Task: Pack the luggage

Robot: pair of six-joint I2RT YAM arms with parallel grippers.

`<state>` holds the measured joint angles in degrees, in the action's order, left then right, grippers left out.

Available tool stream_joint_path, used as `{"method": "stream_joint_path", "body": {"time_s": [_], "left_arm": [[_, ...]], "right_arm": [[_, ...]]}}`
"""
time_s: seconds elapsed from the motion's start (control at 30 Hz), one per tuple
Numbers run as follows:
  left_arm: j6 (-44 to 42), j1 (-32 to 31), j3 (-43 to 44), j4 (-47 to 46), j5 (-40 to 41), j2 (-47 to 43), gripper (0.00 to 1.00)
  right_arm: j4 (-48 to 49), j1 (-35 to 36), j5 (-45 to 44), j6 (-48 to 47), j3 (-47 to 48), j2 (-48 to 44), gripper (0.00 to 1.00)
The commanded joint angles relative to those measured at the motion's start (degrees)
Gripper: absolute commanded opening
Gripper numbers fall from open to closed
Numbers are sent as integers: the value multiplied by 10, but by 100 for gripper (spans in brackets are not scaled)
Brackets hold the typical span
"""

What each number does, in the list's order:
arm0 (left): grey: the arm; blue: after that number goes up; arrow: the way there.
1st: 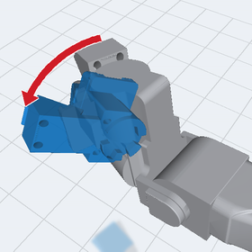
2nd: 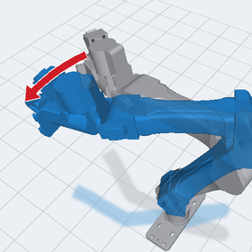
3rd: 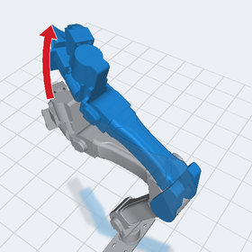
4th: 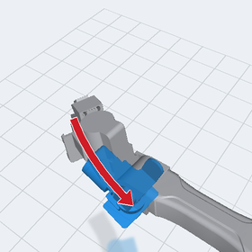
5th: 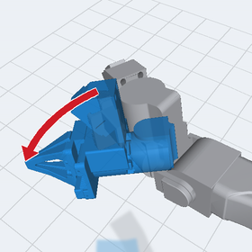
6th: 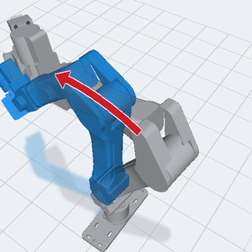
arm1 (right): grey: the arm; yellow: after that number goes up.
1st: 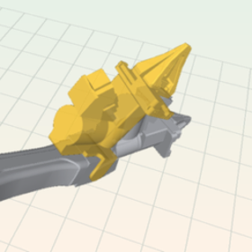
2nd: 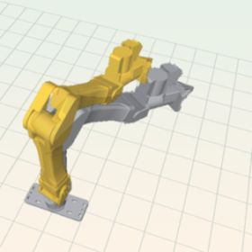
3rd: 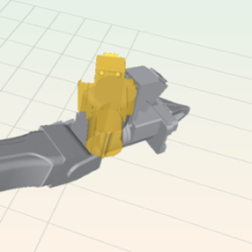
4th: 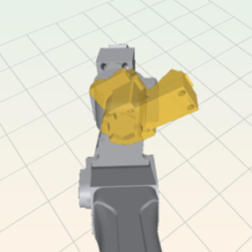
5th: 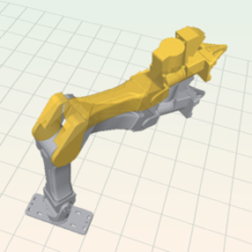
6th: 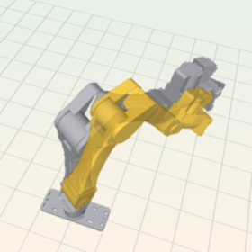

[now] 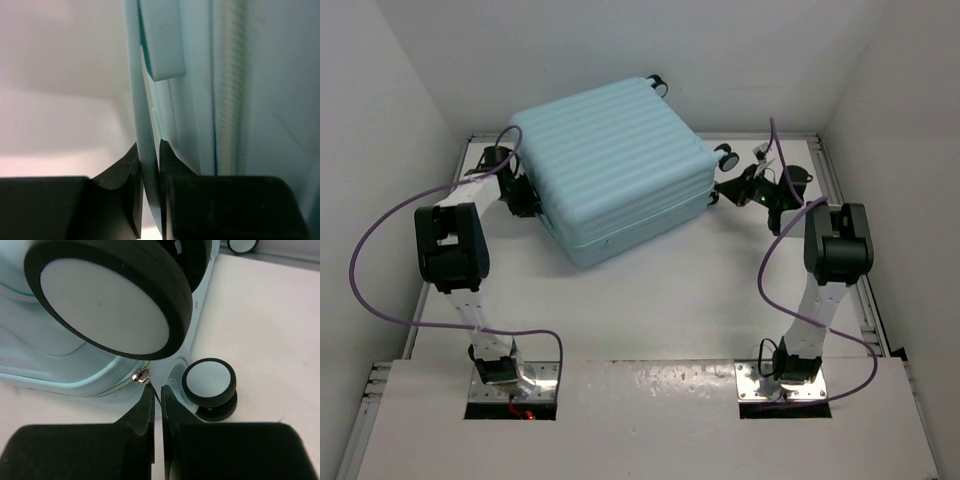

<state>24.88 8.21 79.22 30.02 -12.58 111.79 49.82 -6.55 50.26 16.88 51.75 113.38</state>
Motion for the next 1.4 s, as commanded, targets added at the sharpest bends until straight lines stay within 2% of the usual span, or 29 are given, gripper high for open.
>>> {"method": "stream_joint_path", "body": {"time_s": [0.0,0.3,0.6,0.87,1.03,1.07,1.1,1.13,1.17,1.2,1.23,1.27,1.37], "left_arm": [[-134,34,-8,-103,246,92,0],[-116,17,62,-63,229,133,0],[-116,17,133,-52,230,166,0],[-116,12,158,-47,214,190,0],[-128,-5,183,-47,194,201,0],[-128,-5,189,-47,183,201,2],[-128,-5,189,-47,183,201,9],[-128,-10,194,-47,164,196,23],[-128,-10,189,-47,149,182,28],[-123,-10,182,-67,138,172,31],[-123,-10,162,-79,122,160,42],[-123,-10,150,-91,112,147,51],[-116,-10,125,-123,83,98,66]], "right_arm": [[45,-61,-224,-5,71,63,0],[32,-22,-232,17,266,197,0],[21,6,-237,35,397,292,0],[-27,36,-258,51,614,414,0],[-58,56,-259,46,701,475,0],[-55,60,-260,50,695,475,0],[-52,61,-262,52,683,469,0],[-26,61,-257,52,651,464,0],[-18,61,-254,54,631,430,3],[13,61,-239,58,569,419,7],[25,61,-232,58,549,381,18],[34,61,-222,61,511,367,25],[76,57,-198,68,438,303,45]]}}
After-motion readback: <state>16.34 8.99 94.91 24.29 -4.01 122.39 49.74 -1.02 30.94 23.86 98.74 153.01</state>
